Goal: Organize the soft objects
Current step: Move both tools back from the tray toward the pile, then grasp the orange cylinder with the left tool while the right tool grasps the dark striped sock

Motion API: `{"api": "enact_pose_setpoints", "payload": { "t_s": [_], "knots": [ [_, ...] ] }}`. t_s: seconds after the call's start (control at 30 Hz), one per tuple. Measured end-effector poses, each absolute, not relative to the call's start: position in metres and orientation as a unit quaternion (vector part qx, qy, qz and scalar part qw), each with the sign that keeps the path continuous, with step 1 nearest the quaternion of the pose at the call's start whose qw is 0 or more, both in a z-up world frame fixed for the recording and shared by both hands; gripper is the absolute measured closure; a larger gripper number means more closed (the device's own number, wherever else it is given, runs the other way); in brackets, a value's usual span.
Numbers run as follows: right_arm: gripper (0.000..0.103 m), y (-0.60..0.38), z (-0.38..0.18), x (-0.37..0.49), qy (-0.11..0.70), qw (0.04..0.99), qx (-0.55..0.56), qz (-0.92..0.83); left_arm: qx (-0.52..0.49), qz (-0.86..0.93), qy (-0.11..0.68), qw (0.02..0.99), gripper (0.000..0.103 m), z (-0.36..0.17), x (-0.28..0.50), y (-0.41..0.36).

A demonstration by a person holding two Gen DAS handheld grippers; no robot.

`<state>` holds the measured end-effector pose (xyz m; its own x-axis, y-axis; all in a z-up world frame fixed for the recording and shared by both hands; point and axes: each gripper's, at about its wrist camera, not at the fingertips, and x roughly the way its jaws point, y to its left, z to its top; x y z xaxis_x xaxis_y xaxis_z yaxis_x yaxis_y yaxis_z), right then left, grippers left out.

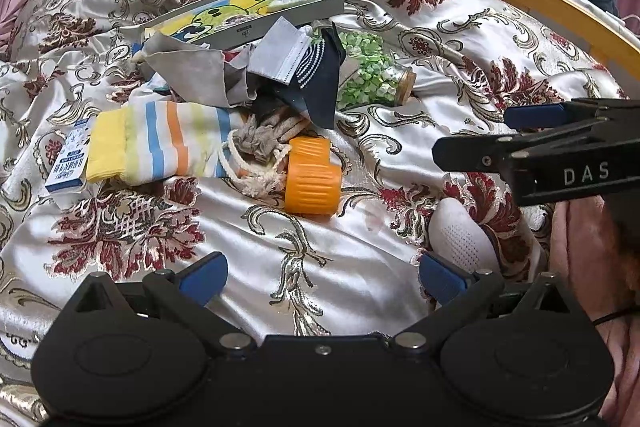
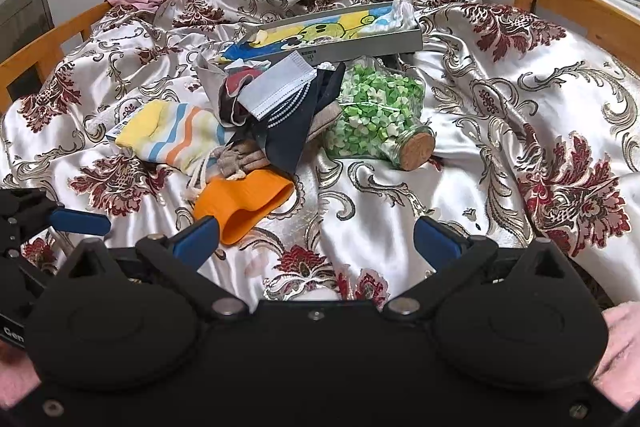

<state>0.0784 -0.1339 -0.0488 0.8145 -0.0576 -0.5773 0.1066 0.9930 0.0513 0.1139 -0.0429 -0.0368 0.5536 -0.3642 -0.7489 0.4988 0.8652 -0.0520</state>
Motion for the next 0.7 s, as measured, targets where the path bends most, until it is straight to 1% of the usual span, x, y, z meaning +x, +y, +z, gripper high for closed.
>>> {"api": "enact_pose_setpoints", "payload": {
  "t_s": [0.17, 0.27, 0.5, 0.57, 0.7],
  "knots": [
    [0.001, -0.134, -0.050, 0.085, 0.303, 0.951, 0.046, -0.041, 0.086, -0.254, 0.418, 0.868, 0.002, -0.040, 0.123, -0.046],
    [0.001, -0.133, -0.049, 0.087, 0.290, 0.955, 0.047, -0.042, 0.081, -0.257, 0.432, 0.861, 0.002, -0.043, 0.130, -0.047],
    [0.001, -0.138, -0.043, 0.100, 0.256, 0.965, 0.048, -0.039, 0.100, -0.255, 0.412, 0.869, 0.002, -0.039, 0.143, -0.053],
    [0.001, -0.139, -0.043, 0.106, 0.253, 0.966, 0.043, -0.037, 0.103, -0.265, 0.411, 0.866, 0.005, -0.038, 0.147, -0.054],
    [0.001, -0.141, -0.044, 0.117, 0.246, 0.968, 0.025, -0.035, 0.116, -0.282, 0.411, 0.859, 0.007, -0.040, 0.154, -0.055]
  ]
}}
